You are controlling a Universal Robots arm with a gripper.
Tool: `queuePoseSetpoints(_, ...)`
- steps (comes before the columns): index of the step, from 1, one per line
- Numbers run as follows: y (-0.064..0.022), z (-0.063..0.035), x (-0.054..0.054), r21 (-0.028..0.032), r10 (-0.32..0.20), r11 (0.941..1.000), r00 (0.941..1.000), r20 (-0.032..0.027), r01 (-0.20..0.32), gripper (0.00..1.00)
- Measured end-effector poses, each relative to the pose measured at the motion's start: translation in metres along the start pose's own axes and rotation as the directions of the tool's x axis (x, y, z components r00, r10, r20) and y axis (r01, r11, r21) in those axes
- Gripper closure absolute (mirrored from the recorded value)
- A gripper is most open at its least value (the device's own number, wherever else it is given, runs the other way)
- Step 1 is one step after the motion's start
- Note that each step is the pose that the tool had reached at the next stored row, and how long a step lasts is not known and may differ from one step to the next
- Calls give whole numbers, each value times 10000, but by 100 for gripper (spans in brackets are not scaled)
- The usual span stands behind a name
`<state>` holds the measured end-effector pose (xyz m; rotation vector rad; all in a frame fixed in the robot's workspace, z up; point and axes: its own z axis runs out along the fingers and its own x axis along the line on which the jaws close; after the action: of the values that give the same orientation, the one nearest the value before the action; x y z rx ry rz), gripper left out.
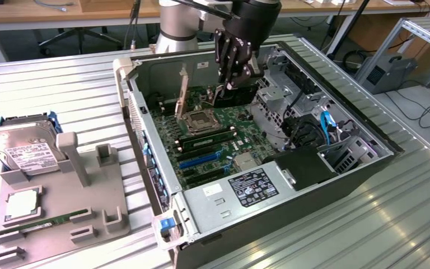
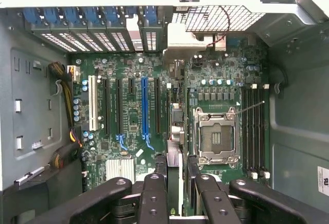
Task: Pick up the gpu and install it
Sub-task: 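Insert the gpu into the slot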
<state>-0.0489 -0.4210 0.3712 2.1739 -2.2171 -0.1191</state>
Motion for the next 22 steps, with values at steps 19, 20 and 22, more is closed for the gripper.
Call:
queuePoseSetpoints(19,2,6,2,615,-19,9981,10000,12,18,74)
queuePoseSetpoints(20,2,6,2,615,-18,9981,10000,11,17,74)
queuePoseSetpoints(22,1,6,3,614,-19,9981,10000,10,18,74)
